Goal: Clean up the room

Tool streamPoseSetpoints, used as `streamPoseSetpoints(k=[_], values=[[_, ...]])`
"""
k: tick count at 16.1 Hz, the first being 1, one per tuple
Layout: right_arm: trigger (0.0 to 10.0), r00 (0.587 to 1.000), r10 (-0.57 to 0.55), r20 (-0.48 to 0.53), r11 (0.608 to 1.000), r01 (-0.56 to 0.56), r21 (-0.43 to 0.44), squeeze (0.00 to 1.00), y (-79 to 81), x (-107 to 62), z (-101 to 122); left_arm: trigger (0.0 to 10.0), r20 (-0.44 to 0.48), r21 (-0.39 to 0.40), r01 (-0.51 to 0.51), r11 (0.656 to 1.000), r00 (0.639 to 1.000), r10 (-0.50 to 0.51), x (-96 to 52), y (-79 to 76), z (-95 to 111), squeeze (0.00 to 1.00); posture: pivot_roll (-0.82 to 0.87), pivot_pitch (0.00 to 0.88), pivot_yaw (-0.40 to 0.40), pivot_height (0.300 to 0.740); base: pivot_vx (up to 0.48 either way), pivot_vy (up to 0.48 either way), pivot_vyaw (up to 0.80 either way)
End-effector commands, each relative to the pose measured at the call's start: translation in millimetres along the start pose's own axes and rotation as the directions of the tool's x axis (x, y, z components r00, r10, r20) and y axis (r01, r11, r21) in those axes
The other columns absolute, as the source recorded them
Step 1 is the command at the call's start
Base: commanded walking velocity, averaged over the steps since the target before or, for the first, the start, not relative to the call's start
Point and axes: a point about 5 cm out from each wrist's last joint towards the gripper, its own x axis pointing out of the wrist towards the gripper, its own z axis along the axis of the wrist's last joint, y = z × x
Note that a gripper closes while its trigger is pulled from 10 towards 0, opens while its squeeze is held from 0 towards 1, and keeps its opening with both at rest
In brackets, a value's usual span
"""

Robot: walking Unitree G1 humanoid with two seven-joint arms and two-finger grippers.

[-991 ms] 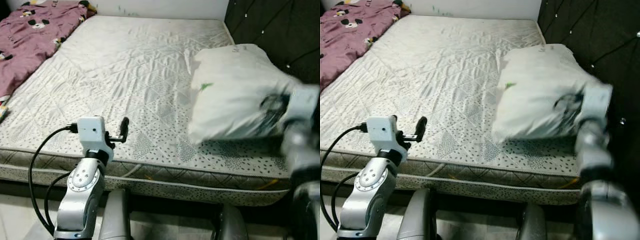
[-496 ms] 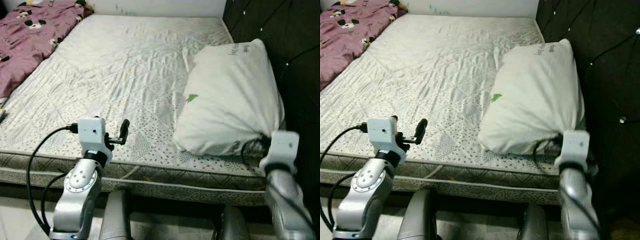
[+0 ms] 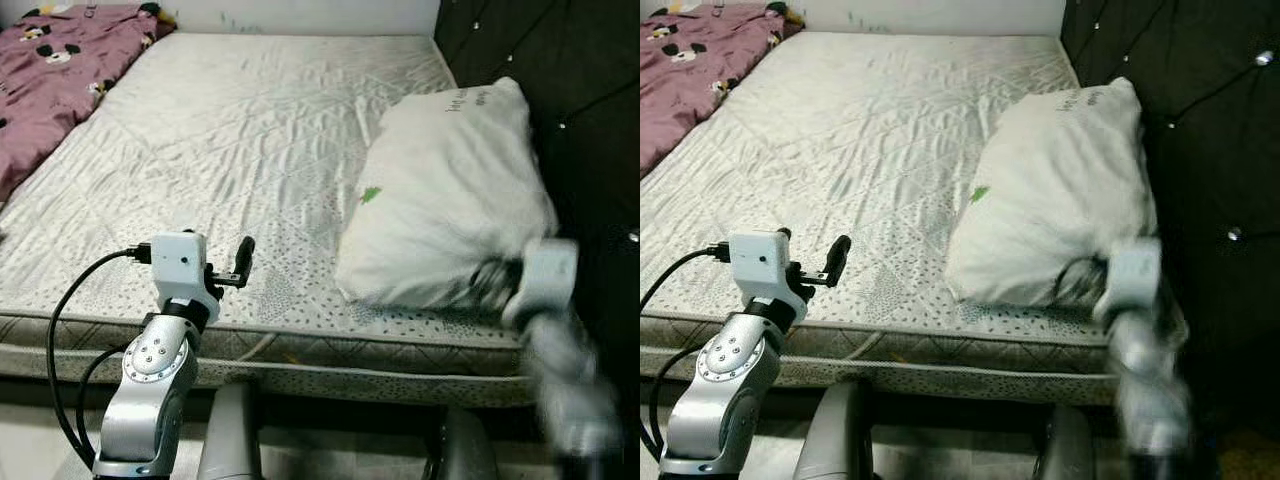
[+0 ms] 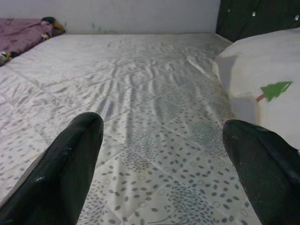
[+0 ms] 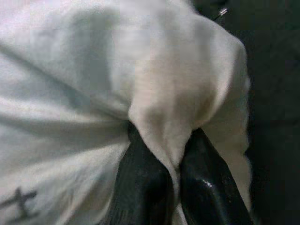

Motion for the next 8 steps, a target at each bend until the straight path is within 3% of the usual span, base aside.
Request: streamPoseSetpoints(k=[1,3,4,5,8], values=[[0.0,0.996,-0.066,0.061,0.998,0.066,0.007,0.0,-22.1,11.4,15.2,10.0,0.001,0.01,-0.022,1.0,1.0,0.022,-0.6,4.6,0.9,0.0,0.02,0.049,0.028,0.521,0.0,0.0,0.0],[0.0,0.984,-0.169,0.051,0.985,0.17,-0.021,0.0,-66.9,36.7,36.6,10.0,0.005,0.014,-0.027,1.0,1.0,0.027,-1.2,5.3,1.8,0.0,0.03,0.044,0.023,0.521,0.0,0.0,0.0],[0.0,0.982,-0.186,0.043,0.982,0.187,-0.017,0.0,-74.4,39.9,39.8,10.0,0.006,0.016,-0.027,1.0,1.0,0.027,-0.8,5.1,1.8,0.0,0.03,0.042,0.02,0.521,0.0,0.0,0.0],[0.0,0.971,-0.235,0.035,0.972,0.235,0.017,0.0,-94.9,45.8,49.6,10.0,0.01,0.02,-0.035,0.999,0.999,0.035,-0.1,6.0,2.3,0.0,0.03,0.039,0.014,0.521,0.0,0.0,0.0],[0.0,0.937,-0.35,0.019,0.937,0.349,0.034,0.0,-132.6,42.3,53.2,10.0,0.011,0.018,-0.055,0.998,0.998,0.055,-1.1,7.8,2.3,0.0,0.04,0.041,0.011,0.521,0.0,0.0,0.0]])
